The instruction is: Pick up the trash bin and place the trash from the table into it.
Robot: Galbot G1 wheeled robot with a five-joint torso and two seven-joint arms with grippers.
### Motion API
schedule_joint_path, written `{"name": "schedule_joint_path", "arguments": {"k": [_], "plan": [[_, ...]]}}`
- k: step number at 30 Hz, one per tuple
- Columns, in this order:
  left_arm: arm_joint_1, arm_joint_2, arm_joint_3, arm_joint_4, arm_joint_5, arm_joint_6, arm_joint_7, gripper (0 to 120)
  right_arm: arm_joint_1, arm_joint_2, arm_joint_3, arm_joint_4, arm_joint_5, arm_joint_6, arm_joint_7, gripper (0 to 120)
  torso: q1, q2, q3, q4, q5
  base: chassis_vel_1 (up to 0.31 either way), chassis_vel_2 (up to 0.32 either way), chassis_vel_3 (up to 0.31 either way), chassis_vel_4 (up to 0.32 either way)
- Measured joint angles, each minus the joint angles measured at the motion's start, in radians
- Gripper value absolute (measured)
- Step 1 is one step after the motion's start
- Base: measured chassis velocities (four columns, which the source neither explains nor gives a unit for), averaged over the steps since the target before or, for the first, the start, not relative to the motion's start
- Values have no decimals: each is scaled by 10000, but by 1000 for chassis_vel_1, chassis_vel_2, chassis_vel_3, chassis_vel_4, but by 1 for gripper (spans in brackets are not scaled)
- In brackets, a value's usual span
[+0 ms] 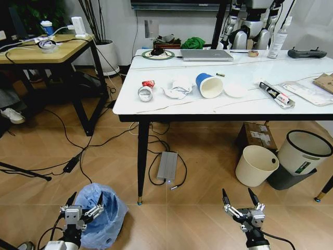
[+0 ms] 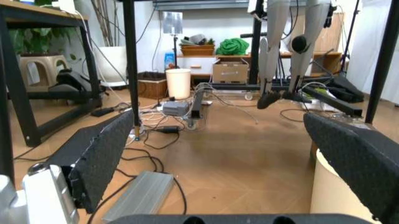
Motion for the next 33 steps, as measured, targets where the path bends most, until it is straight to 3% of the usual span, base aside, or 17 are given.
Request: {"name": "schedule_joint_path", "arguments": {"k": [13,20,27,33], "plan": [[106,23,-283,365,-400,26,-135,100,453,0,-57,-513,140,165,-79,100,-151,-484,-335,2,0,0,0,0,0],[148,186,-658,569,-1110,509,-396,100,797,0,-142,-707,179,178,-98,100,-232,-710,-479,1,1,0,0,0,0],[-358,251,-1141,2242,-1771,1240,-319,100,976,0,-226,-885,291,186,-150,100,-238,-713,-474,1,-3,0,0,0,0],[-972,206,-1328,3075,-2033,1732,-30,100,992,0,-232,-1144,342,407,-277,100,-230,-685,-456,2,0,0,0,0,0]]}}
